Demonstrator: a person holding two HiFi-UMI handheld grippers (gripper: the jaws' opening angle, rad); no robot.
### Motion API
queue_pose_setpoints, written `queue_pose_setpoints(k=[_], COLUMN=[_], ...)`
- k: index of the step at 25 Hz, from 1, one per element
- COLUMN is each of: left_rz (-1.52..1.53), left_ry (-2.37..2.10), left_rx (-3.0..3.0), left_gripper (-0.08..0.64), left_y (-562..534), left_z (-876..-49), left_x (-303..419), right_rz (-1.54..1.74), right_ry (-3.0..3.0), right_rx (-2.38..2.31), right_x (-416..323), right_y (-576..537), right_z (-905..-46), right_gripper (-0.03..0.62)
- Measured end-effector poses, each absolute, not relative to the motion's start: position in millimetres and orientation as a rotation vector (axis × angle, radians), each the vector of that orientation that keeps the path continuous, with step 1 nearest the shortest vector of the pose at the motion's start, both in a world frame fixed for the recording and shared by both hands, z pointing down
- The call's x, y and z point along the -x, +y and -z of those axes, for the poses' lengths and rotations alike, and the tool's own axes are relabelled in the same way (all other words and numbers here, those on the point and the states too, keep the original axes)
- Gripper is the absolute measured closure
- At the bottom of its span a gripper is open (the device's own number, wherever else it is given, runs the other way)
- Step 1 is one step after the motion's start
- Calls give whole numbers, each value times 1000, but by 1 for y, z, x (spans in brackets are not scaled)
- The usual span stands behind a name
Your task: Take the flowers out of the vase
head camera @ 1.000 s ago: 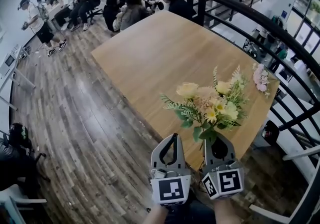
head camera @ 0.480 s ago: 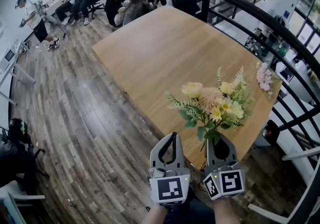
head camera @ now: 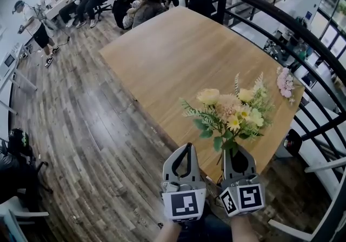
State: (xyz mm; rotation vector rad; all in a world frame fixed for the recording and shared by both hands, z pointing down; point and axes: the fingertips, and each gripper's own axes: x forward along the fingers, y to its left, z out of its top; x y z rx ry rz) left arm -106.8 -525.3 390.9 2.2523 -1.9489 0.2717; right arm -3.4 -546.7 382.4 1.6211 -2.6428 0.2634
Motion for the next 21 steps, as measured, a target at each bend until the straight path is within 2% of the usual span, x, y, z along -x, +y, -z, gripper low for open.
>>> queue_pose_setpoints(k=[21], left_rz=[-260], left_ry=[-1957], left_rx=[-2268], left_gripper=[528], left_y=[-520], left_z=[-376], left_x=[101], right_rz=[-258], right_ry=[-2662], right_rx=[-1626], right_x=[0], right_y=[-541], right_z=[-366], right_gripper=[568])
